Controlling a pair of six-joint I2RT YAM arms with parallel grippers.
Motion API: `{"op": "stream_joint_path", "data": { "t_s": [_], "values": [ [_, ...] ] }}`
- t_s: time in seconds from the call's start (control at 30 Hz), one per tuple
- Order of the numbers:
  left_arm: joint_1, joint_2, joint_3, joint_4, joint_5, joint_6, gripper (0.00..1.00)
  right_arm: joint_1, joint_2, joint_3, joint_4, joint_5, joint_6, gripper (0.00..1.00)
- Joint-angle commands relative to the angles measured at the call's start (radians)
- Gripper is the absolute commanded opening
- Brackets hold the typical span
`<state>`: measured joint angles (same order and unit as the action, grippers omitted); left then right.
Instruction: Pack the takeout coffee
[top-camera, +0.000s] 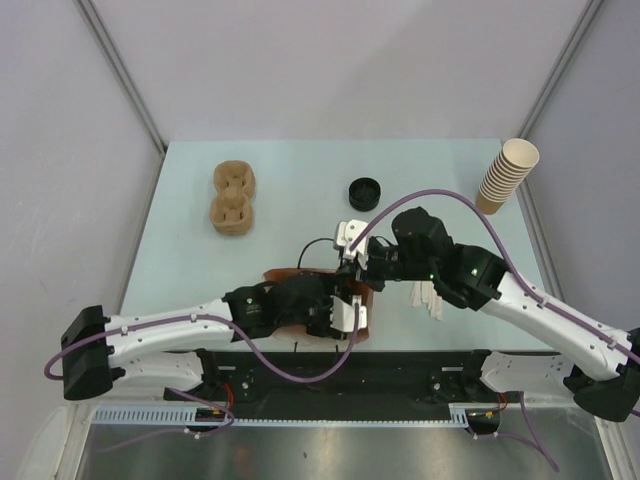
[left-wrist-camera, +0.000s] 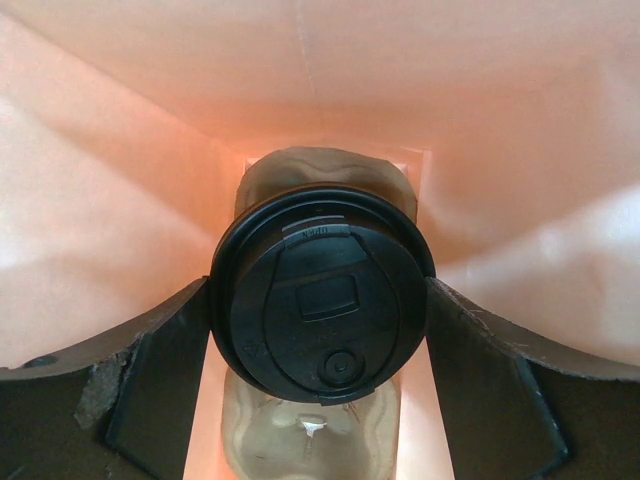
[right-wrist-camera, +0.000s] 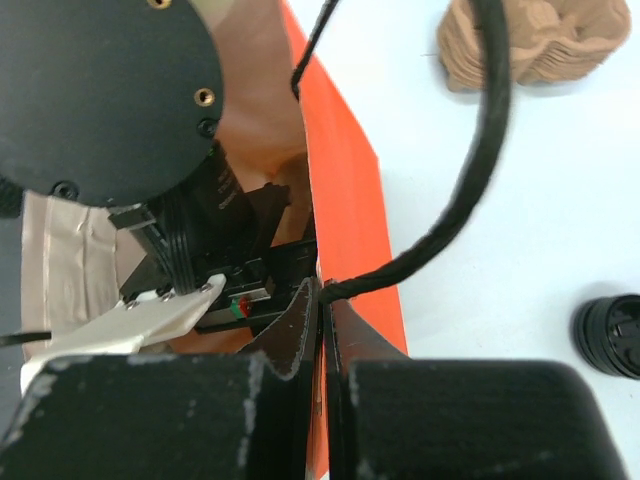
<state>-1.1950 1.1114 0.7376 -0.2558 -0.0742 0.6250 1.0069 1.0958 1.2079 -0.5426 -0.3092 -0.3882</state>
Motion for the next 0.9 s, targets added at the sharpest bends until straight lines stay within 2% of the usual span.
{"op": "stream_joint_path", "data": {
  "t_s": [0.0, 0.2, 0.4, 0.87],
  "values": [
    [0.046, 0.057, 0.091, -0.051, 0.042, -0.062, 0.12, -0.068, -0.008, 0.001, 0.079, -0.113, 0.032, 0.0],
    [0.11, 0.145, 0.135, -0.1, 0.117, -0.071, 0.11, -0.168, 0.019, 0.002, 0.107, -0.208, 0.017, 0.0],
    [0.195, 0.232, 0.216, -0.172, 0.254, -0.073, 0.08, -0.224, 0.058, 0.001, 0.122, -0.281, -0.009, 0.0],
    [0.278, 0.395, 0.235, -0.14, 0.369, -0.071, 0.01, -0.333, 0.144, 0.002, 0.199, -0.358, -0.034, 0.0]
  ]
}}
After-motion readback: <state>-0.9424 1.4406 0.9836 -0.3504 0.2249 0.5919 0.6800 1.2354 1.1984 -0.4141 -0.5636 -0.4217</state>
